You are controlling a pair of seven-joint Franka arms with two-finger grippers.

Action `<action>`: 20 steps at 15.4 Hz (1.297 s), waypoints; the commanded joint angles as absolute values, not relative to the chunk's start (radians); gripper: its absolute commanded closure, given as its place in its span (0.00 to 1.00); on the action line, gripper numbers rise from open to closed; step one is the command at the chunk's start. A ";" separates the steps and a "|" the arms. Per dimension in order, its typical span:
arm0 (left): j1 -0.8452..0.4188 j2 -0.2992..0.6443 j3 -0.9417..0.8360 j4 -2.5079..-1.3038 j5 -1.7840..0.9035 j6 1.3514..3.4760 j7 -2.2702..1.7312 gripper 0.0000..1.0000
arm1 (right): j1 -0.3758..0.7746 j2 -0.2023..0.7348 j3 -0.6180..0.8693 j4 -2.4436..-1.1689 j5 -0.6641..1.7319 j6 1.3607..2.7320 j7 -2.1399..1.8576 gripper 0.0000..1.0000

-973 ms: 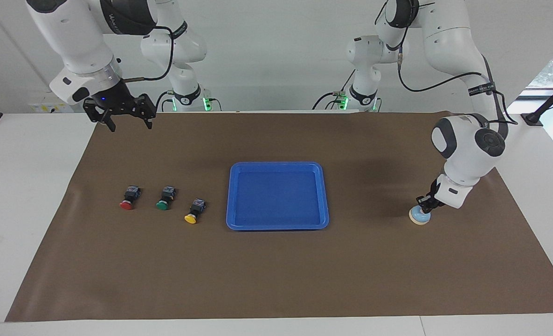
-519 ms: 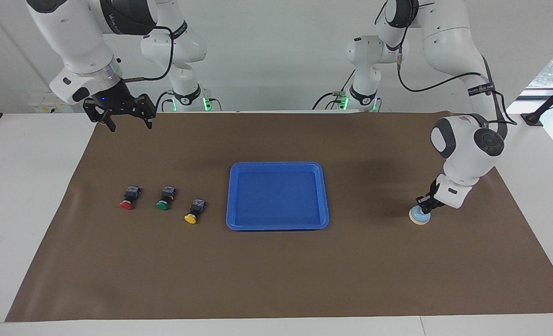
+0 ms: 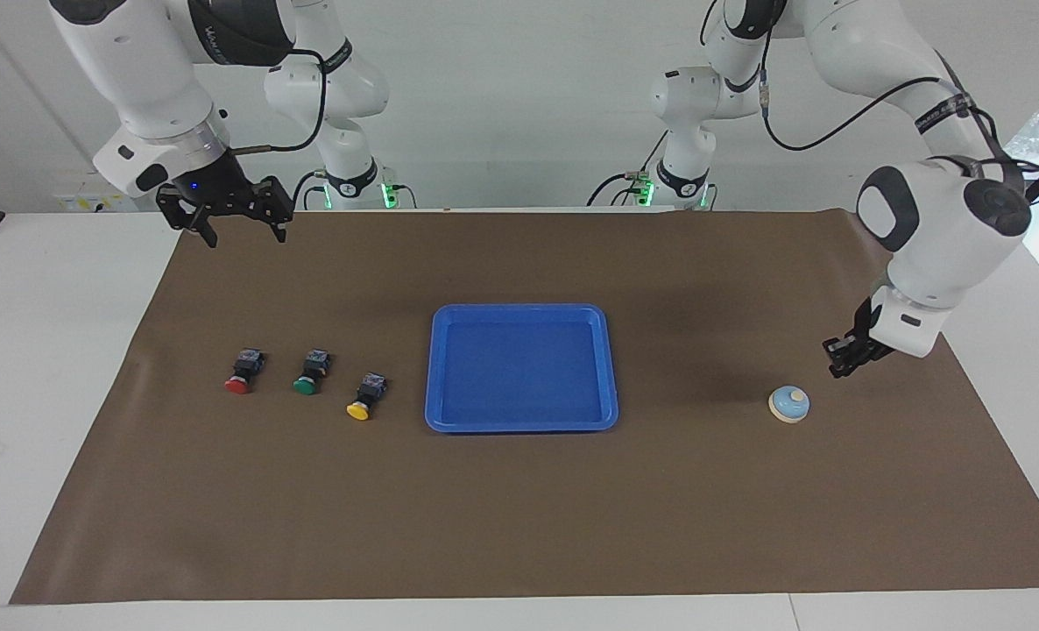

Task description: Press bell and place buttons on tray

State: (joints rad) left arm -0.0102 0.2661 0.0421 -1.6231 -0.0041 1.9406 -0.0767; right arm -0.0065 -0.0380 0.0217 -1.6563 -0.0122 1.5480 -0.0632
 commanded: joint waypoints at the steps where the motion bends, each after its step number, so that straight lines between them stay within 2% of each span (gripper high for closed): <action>1: -0.017 0.189 0.041 -1.632 0.012 1.876 -0.057 0.00 | -0.018 -0.046 0.028 -1.661 -0.021 1.539 -0.086 0.00; 4: -0.012 0.074 0.041 -1.640 0.011 1.775 -0.057 0.00 | -0.018 -0.046 0.028 -1.661 -0.021 1.537 -0.086 0.00; 8: -0.015 -0.012 0.041 -1.643 0.011 1.639 -0.051 0.00 | -0.018 -0.046 0.028 -1.661 -0.021 1.539 -0.086 0.00; 20: -0.020 -0.034 0.034 -1.658 0.011 1.531 0.009 0.00 | -0.015 -0.060 0.031 -1.661 -0.021 1.516 -0.087 0.00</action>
